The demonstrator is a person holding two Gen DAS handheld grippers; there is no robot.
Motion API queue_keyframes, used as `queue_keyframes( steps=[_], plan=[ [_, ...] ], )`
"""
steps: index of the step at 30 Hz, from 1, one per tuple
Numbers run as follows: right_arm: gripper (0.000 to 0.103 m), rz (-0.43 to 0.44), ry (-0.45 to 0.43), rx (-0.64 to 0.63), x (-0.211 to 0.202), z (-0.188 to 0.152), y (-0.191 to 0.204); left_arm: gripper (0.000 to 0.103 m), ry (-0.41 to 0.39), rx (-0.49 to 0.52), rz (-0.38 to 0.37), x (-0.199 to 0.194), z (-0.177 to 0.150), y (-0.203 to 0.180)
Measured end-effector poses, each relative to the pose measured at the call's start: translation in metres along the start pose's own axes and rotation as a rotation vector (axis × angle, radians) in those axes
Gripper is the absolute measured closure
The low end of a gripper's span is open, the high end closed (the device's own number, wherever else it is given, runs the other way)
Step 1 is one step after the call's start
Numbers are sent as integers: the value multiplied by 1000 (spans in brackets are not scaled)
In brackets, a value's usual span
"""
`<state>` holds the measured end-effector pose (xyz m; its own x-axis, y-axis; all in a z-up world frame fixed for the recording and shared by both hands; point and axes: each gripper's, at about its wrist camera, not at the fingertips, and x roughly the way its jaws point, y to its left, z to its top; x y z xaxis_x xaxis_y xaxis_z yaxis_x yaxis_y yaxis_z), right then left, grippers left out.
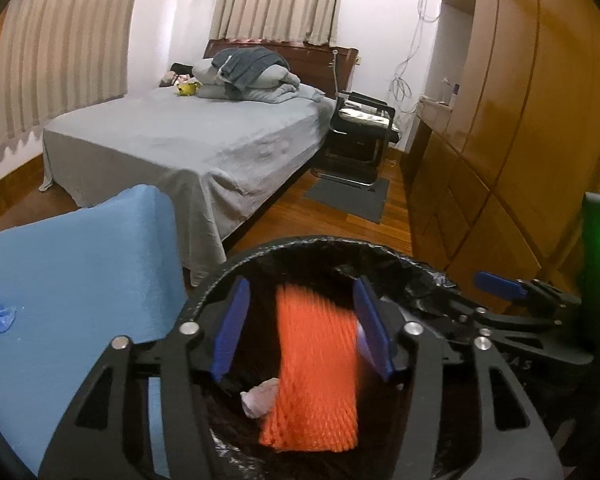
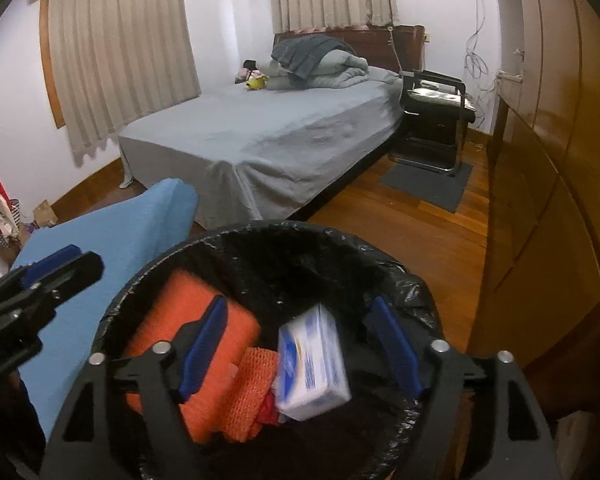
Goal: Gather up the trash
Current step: 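Open both tools over the trash bin to drop the orange pad and box, then return to the blanket and grasp the blue plastic bag with the right tool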
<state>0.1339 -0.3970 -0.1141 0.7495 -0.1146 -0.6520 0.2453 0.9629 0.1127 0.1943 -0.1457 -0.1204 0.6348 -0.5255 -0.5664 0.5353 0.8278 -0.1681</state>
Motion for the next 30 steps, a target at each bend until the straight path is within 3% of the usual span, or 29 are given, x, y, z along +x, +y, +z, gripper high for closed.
queue_keyframes(
  steps=[5,9,17,30],
  plan=[
    [7,-9,-22,-3,-5,0,1,27,-18,-19,52,-9,1,18],
    [6,15,-49,-15,-11,2,12,16,-37,-31,116,-25,1,38],
    [6,111,-86,-59,-19,7,60,13,-73,-102,226,-72,-8,89],
    [6,283,-82,-222,-3,2,206,13,-84,-194,449,-136,-41,185]
  ],
)
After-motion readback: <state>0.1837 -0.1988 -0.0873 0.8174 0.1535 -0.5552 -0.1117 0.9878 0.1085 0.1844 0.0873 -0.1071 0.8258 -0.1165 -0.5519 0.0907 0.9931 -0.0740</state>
